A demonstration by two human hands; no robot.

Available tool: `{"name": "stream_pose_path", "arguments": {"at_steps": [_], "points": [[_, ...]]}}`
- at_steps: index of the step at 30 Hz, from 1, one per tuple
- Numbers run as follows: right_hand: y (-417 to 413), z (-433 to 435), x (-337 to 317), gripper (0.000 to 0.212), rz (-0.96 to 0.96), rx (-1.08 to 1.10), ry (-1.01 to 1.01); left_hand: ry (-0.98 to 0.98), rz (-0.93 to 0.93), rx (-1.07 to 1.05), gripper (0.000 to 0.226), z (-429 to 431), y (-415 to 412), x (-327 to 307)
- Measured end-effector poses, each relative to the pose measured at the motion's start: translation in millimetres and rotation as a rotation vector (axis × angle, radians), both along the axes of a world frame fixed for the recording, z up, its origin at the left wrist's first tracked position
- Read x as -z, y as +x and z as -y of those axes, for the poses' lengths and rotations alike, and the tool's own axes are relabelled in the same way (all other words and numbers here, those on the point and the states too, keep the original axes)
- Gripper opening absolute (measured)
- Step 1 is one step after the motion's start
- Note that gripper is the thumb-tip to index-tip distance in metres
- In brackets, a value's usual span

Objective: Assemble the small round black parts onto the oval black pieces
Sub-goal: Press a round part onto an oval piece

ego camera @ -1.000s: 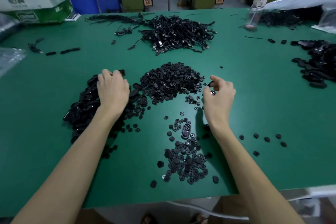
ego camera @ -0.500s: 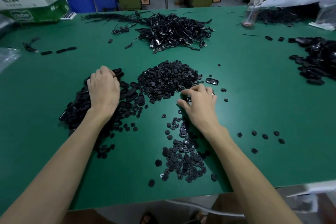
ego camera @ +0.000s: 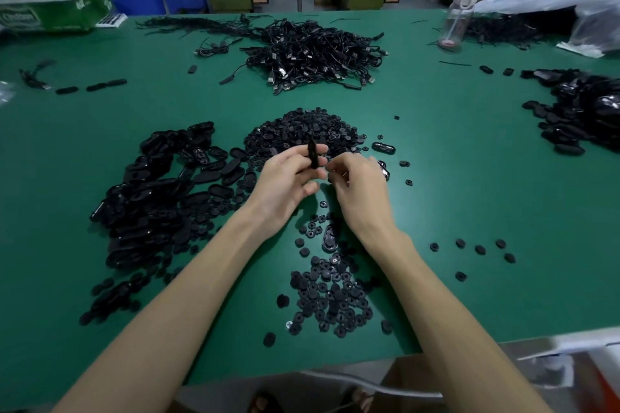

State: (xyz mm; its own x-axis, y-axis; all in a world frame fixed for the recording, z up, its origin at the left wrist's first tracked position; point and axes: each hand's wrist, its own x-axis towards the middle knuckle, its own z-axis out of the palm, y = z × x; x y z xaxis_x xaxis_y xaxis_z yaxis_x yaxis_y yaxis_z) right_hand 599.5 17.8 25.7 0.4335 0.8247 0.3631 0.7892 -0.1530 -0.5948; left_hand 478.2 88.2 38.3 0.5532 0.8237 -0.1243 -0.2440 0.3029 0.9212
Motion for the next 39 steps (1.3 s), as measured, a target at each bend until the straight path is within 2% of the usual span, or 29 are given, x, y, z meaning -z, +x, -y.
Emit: {"name": "stream_pose_path", "arguments": {"at_steps": [2,10,15,23,27,33,39], "points": [[-1,1,-1,0.015,-0.027,0.012,0.055,-0.023,0.049,0.043,0.028,-2,-4,2],[0,4,-11,0.02,-0.465,0.0,0.205,0.037,0.026,0.082,0.032,1,-10,7],[2,4,-10,0.022,-0.613,-0.027,0.238,0.074,0.03,0.056,0.028,2,-11,8],[6,3,-10,0.022,-0.897,0.051,0.273,0.091,0.014,0.092,0.032,4,-13,7],[6,4,-10,0.019,-0.945,0.055,0.315,0.118,0.001,0.098,0.033,5,-13,8],[4,4,-12,0.02,-0.906,0.019,0.333,0.051,0.044,0.073,0.034,6,-11,7],[1,6,-13,0.017,-0.881,-0.071,0.309,0.087,0.01,0.052,0.033,8,-10,7]]}}
